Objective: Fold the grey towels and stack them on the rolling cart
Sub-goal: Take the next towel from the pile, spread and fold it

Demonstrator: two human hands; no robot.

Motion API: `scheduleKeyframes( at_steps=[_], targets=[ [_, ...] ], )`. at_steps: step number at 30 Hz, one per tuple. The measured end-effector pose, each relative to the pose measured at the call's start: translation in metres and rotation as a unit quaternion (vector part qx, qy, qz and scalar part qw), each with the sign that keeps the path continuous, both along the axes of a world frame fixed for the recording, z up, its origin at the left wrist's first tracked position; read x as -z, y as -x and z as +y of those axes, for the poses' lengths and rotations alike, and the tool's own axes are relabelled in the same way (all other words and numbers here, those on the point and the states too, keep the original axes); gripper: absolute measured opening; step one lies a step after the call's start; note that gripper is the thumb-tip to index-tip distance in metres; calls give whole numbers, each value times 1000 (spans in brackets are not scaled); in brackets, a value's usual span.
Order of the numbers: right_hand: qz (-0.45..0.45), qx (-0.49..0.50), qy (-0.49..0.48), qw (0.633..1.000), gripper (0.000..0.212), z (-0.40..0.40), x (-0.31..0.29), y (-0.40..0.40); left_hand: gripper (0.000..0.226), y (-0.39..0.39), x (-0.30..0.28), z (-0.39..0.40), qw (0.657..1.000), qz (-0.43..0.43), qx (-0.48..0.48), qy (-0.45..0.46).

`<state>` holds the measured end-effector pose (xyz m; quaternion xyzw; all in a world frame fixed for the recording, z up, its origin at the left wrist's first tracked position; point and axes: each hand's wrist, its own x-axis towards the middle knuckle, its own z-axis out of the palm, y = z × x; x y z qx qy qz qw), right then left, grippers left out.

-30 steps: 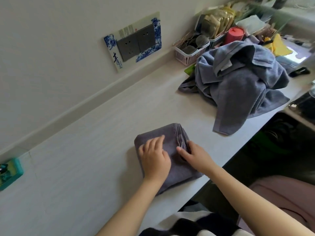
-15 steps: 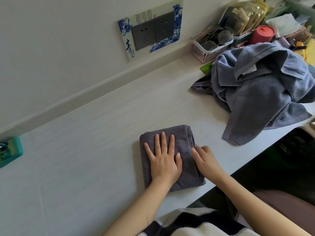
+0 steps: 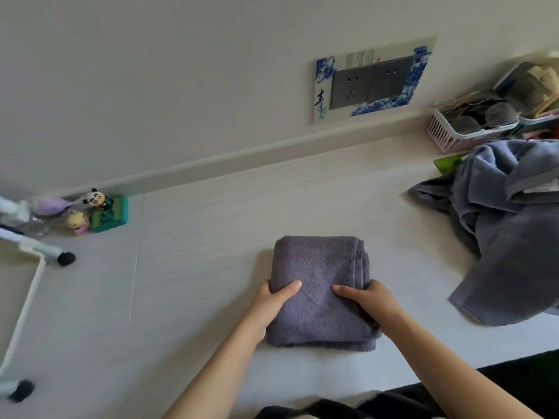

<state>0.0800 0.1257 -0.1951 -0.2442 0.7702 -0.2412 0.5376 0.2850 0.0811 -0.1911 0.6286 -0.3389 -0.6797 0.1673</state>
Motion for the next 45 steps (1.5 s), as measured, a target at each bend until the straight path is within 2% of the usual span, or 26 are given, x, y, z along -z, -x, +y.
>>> scheduleKeyframes(
  at_steps=[2, 6, 8, 12, 15, 18, 24, 28, 32, 36, 38, 43, 45],
  targets=[
    [-58, -16, 26, 998, 38, -12, -8, -11, 53, -16, -12, -3, 999, 26, -38, 0],
    [-122, -87, 93, 984, 58, -44, -34, -45, 61, -61, -49, -4, 988, 73, -132, 27],
    [-154, -142, 120, 971, 70, -61, -57, -69, 62, -88, -73, -2, 983, 65, -161, 62],
    [-214, -262, 195, 921, 72, -96, -118, -133, 50, -154, -135, 3, 961, 46, -234, 141],
    [-249, -313, 246, 883, 62, -114, -165, -180, 55, -195, -185, 11, 939, 27, -260, 224],
    [-277, -352, 290, 846, 60, -122, -213, -225, 42, -228, -236, 25, 902, -2, -300, 310],
    [-313, -413, 374, 770, 57, -131, -299, -298, 58, -283, -324, 45, 821, -55, -349, 449],
    [-307, -438, 422, 732, 55, -139, -351, -331, 53, -309, -373, 45, 779, -77, -351, 513],
    [-283, -484, 423, 712, 51, -150, -389, -349, 58, -322, -389, 40, 761, -49, -369, 531],
    [-258, -520, 411, 703, 72, -161, -396, -358, 61, -323, -380, 38, 745, -32, -402, 532],
    [-259, -524, 416, 697, 76, -166, -399, -360, 64, -324, -382, 36, 733, -42, -412, 540],
    [-289, -551, 430, 654, 60, -177, -427, -357, 62, -327, -410, 29, 722, -41, -412, 554],
    [-303, -541, 436, 653, 54, -187, -449, -367, 64, -336, -433, 22, 711, -53, -431, 553]
  ],
)
